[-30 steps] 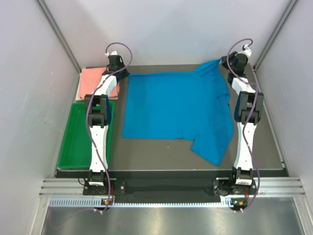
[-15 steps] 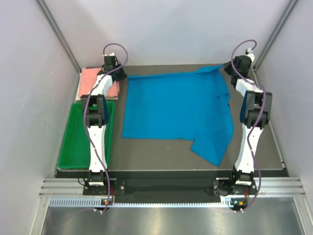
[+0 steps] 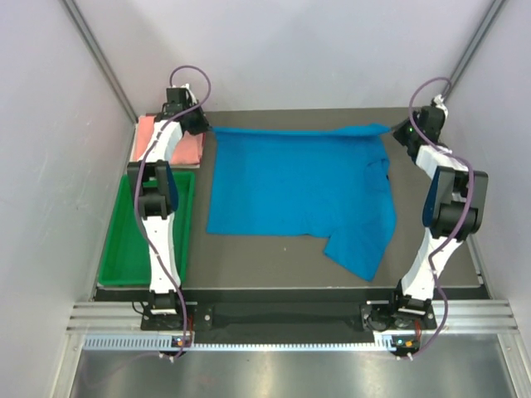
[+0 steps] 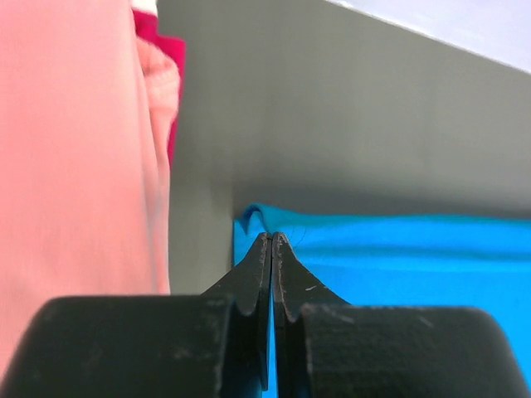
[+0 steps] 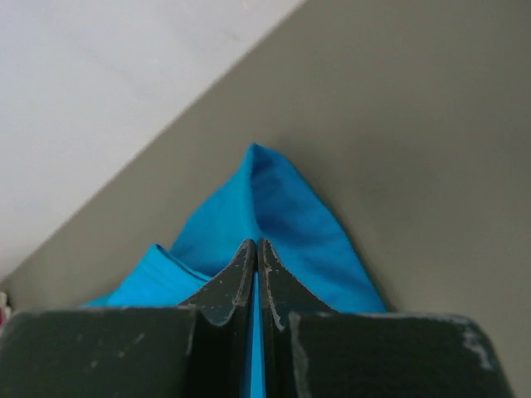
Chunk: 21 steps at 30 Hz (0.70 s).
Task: Fold and stack the t-shirts
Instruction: Fold the tshirt
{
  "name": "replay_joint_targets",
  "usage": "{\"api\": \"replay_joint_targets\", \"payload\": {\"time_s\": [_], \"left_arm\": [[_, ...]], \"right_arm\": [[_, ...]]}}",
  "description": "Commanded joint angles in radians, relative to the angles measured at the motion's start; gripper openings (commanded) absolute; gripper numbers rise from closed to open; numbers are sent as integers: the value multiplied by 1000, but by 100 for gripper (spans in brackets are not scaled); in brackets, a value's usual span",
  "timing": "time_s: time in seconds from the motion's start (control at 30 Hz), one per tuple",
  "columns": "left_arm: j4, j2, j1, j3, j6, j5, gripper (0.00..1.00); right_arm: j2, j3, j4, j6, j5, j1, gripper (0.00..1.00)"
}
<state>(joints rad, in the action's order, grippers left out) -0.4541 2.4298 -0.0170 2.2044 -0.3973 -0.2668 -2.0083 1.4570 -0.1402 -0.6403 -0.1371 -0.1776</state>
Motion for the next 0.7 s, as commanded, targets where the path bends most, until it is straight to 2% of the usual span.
{"api": "replay_joint_targets", "payload": {"time_s": [0.0, 0.2, 0.37, 0.47, 0.67], "left_arm": [[-38, -115, -9, -50, 54, -23, 0], [-103, -161, -8, -116, 31, -54, 0], [-164, -202, -1, -192, 58, -5, 0], [-198, -225, 14, -233, 94, 81, 0], [-193, -248, 14, -313, 107, 101, 0]], "right_arm": [[120, -88, -1, 56, -13, -14, 0], [190, -167, 63, 90, -31, -25, 0], [261, -242, 106, 99, 2, -33, 0], [275, -273, 137, 116, 4, -36, 0], [319, -391, 111, 116, -6, -36, 0]]}}
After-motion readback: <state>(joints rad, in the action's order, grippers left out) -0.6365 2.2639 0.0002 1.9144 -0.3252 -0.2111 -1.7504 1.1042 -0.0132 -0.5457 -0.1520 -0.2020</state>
